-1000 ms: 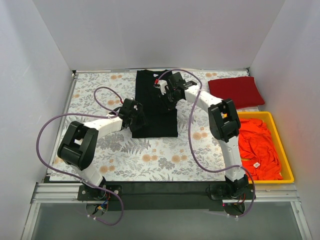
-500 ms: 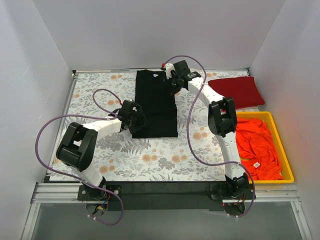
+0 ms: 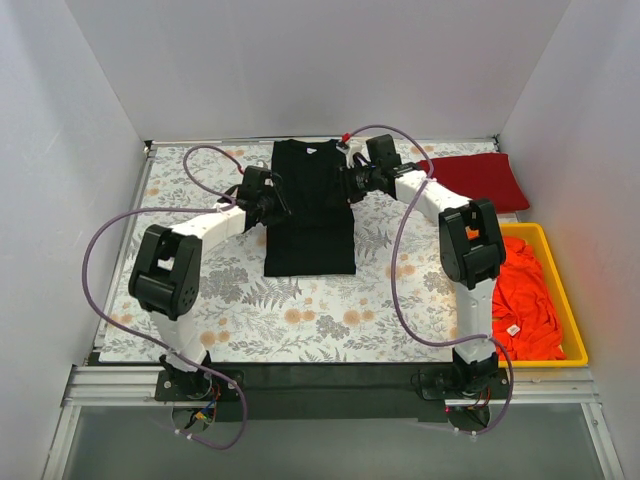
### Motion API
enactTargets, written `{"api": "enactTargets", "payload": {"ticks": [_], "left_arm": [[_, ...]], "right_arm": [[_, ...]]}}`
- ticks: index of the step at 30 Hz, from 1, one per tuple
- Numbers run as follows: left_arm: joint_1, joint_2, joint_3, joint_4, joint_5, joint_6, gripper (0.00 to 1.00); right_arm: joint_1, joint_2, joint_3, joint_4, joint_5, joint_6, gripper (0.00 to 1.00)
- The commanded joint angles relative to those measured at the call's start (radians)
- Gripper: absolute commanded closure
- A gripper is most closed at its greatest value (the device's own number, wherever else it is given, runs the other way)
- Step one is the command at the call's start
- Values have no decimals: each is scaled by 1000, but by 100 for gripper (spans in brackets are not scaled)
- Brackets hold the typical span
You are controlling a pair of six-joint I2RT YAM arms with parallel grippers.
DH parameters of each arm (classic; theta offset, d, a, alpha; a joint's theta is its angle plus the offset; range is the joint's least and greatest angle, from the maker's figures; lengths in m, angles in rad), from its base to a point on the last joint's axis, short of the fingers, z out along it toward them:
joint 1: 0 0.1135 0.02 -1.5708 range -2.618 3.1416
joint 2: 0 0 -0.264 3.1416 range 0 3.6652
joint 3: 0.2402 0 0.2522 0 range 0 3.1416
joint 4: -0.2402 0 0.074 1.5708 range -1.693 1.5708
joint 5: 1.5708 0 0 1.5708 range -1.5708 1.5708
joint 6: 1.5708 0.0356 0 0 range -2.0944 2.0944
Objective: Fold and stack the t-shirts
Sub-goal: Fold the tshirt
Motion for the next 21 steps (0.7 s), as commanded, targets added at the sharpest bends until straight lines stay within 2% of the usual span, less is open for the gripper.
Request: {"api": "enactTargets", "payload": {"ticks": [1,6,12,16,20,21], "left_arm": [[16,96,66,8,-19,33,73],[50,214,114,38,-16,34,85],[91,283,144,51,17,30,86],[97,220,131,49,74,30,77],[96,59,39,47,131,-7,51],[94,-18,-12,47,142,-15,48]], "right_arm": [[-41,72,15,93,-150,70,73],[-85,179,29,120,-202,81,74],[-148,270,77,145,-199,99,74],[-162,213,81,143,-205,122,74],[-135,65,-36,157,-214,151,73],[-124,31,-67,176,-216,165,73]]}}
